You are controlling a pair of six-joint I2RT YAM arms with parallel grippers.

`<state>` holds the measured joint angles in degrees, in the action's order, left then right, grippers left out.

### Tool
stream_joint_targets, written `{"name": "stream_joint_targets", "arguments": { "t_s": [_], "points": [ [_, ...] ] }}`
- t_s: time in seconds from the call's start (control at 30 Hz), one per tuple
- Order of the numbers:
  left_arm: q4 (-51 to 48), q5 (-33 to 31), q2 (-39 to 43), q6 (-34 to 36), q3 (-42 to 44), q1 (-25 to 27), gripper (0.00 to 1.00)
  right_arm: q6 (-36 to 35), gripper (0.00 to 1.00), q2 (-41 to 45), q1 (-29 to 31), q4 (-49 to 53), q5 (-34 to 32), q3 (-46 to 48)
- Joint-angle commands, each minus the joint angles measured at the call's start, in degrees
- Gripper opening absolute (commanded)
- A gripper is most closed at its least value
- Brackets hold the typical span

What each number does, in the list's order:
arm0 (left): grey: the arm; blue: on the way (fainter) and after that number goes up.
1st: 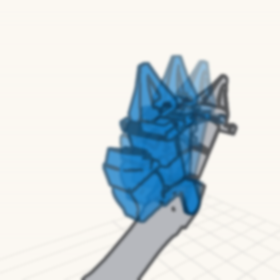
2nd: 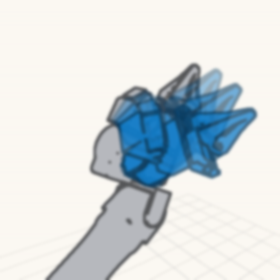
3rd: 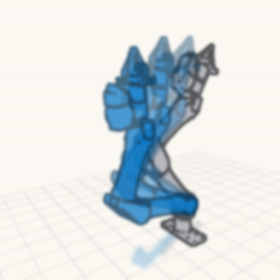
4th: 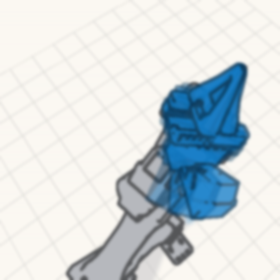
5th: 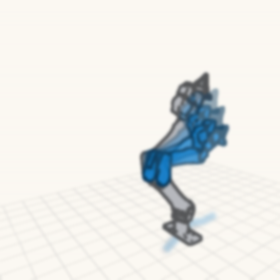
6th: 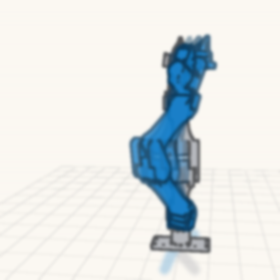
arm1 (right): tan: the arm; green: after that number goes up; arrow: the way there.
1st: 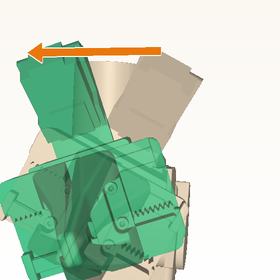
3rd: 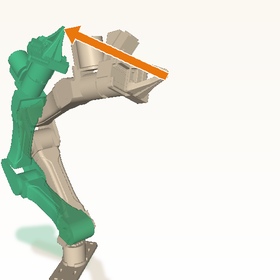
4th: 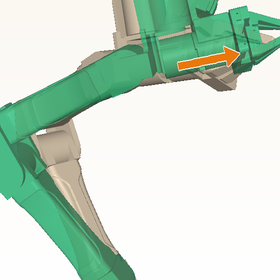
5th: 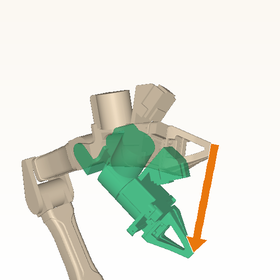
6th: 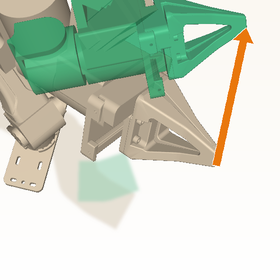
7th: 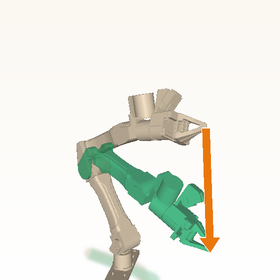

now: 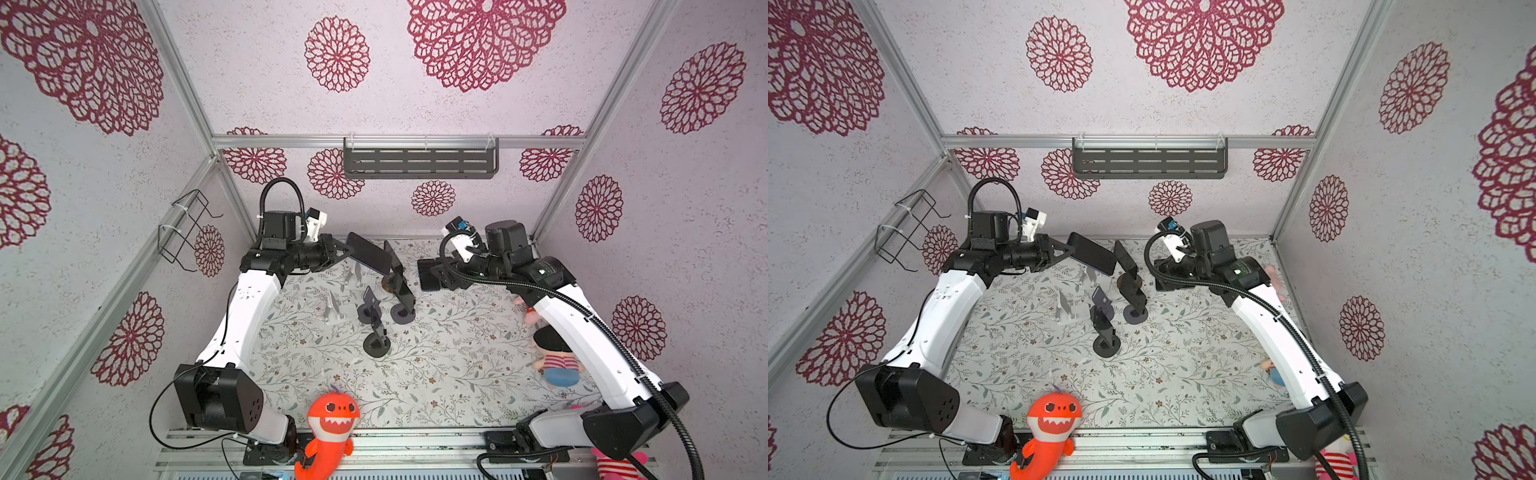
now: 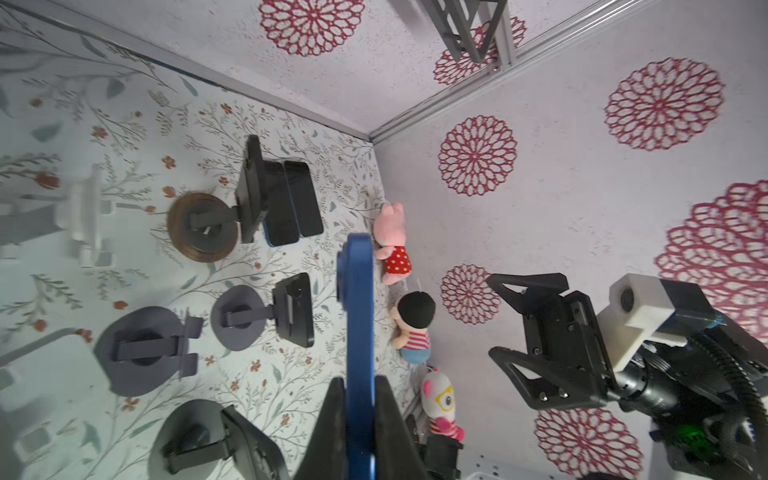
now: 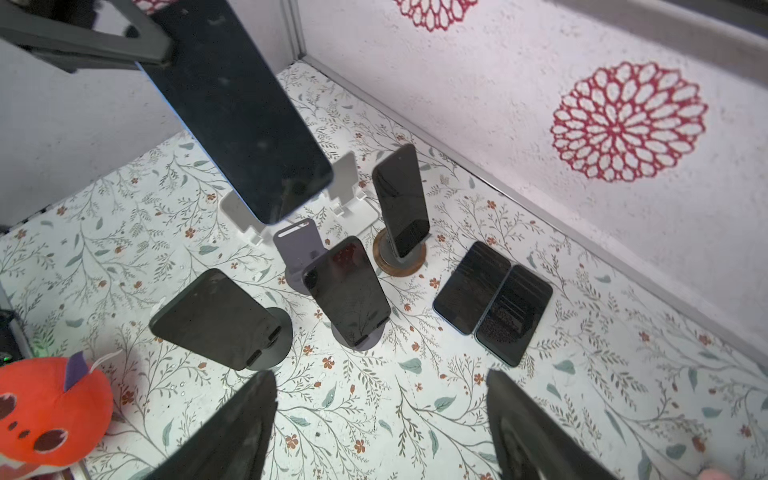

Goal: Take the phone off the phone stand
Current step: 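Carry the blue phone toward the right gripper while the right gripper approaches, then close the right gripper on the blue phone while the left gripper holds it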

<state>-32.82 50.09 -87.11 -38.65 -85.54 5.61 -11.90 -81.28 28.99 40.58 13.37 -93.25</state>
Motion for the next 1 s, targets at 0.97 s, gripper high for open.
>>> {"name": "stream_joint_targets", "arguments": {
  "t_s": [0.97],
  "points": [
    [32.5, 14.4, -0.5, -19.7, 15.3, 0.1, 0.00, -14.0, 0.99, -33.8, 7.7, 18.1, 9.1, -38.6]
  ]
}}
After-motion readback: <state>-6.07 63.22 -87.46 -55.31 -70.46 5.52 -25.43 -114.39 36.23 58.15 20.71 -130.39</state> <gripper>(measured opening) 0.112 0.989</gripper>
